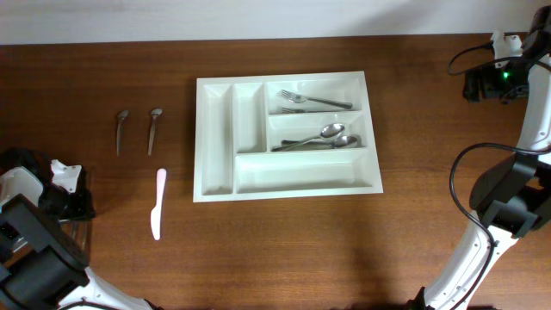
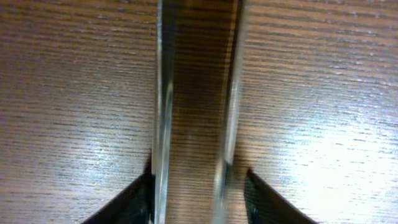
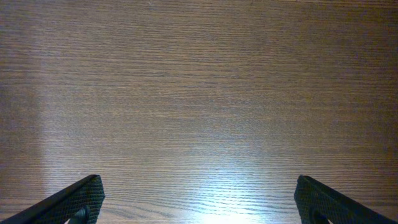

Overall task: Pack container
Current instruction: 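Lower the left gripper onto the metal tongs and close on them, then lift the tongs and carry them over the tray with the left gripper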

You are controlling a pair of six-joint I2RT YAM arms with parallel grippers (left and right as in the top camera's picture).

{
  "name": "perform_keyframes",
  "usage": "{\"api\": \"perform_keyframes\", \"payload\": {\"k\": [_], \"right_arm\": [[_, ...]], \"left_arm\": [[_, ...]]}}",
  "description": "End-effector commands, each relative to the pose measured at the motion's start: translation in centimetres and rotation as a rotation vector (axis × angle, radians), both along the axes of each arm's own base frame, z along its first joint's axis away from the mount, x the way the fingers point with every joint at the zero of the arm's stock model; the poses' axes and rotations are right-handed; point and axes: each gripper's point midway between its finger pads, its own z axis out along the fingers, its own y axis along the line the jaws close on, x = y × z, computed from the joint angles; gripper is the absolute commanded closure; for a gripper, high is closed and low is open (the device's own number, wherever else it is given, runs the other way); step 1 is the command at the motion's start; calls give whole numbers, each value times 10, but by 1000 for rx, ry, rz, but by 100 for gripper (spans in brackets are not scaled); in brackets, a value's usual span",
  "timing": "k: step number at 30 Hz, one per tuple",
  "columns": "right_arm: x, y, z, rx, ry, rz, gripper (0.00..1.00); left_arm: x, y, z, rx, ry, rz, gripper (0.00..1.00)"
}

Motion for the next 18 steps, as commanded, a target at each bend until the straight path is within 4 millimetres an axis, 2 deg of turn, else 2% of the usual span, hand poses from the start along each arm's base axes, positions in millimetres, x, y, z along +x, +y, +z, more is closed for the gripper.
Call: {"api": "perform_keyframes", "payload": {"k": [1,6,7,12,14,18], "right_arm": [[1,3,-5,15,7,8,1],[1,3,-5,16,7,8,1],[0,2,-5,15,7,7,1],[1,3,-5,16,7,8,1],[1,3,-5,15,7,8,1],[1,3,-5,15,7,8,1]], "left_arm": [[-3,1,-7,-5,18,-1,67],[-3,1,-7,-6,18,-1,88],[-3,0,-7,-9,16,-1,97],[6,3,-2,3,-6,74,98],[21,1,6,-8,-51,106,98],[77,-14,40,-98,-221,171,98]]}}
